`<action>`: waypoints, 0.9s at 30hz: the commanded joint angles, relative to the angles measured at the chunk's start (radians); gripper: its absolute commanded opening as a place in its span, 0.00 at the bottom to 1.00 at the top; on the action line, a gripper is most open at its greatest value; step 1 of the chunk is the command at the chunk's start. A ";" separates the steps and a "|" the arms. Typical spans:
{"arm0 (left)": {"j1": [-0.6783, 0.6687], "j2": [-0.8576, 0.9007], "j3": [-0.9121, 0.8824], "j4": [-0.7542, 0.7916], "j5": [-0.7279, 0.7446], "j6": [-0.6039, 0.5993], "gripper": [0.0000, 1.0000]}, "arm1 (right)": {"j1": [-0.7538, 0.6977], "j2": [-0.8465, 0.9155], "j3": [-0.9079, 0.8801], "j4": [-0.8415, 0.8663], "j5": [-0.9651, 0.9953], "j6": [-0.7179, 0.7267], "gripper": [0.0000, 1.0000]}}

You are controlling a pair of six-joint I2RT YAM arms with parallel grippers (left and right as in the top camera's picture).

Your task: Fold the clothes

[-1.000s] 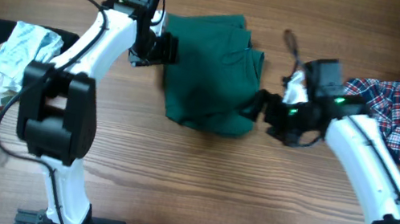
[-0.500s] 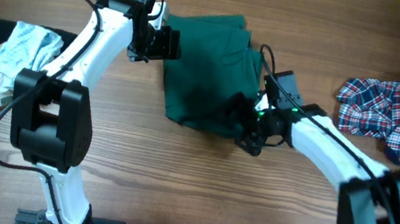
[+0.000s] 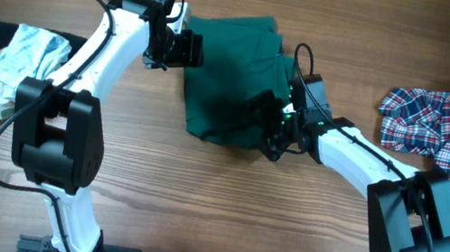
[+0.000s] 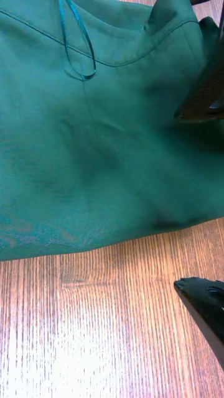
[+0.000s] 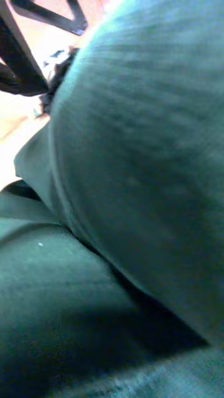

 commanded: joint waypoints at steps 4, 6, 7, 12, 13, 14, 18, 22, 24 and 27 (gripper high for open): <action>0.002 -0.006 0.005 -0.004 0.017 0.023 0.79 | 0.004 0.056 0.002 -0.039 0.126 0.000 0.74; 0.002 -0.006 0.005 -0.008 0.019 0.023 0.78 | 0.004 0.103 0.002 -0.023 0.117 0.029 0.75; 0.002 -0.006 0.005 -0.009 0.019 0.023 0.78 | 0.004 0.129 0.002 -0.002 0.103 0.035 0.78; 0.002 -0.006 0.005 -0.026 0.019 0.024 0.78 | 0.003 0.204 0.003 0.077 0.031 0.003 0.26; 0.002 -0.006 0.005 -0.028 0.019 0.024 0.78 | 0.000 0.196 0.003 0.064 0.014 -0.071 0.04; 0.002 -0.006 0.005 -0.028 0.019 0.024 0.78 | -0.005 0.189 0.003 0.033 0.000 -0.103 0.04; 0.002 -0.006 0.005 -0.031 0.019 0.024 0.78 | -0.051 0.119 0.003 -0.199 0.043 -0.319 0.04; 0.002 -0.006 0.005 -0.035 0.019 0.024 0.78 | -0.150 -0.023 0.006 -0.407 0.168 -0.513 0.04; 0.002 -0.006 0.005 -0.035 0.020 0.023 0.78 | -0.193 -0.079 0.016 -0.497 0.312 -0.606 0.04; 0.002 -0.006 0.005 -0.035 0.055 0.024 0.78 | -0.260 -0.121 0.041 -0.521 0.461 -0.779 0.04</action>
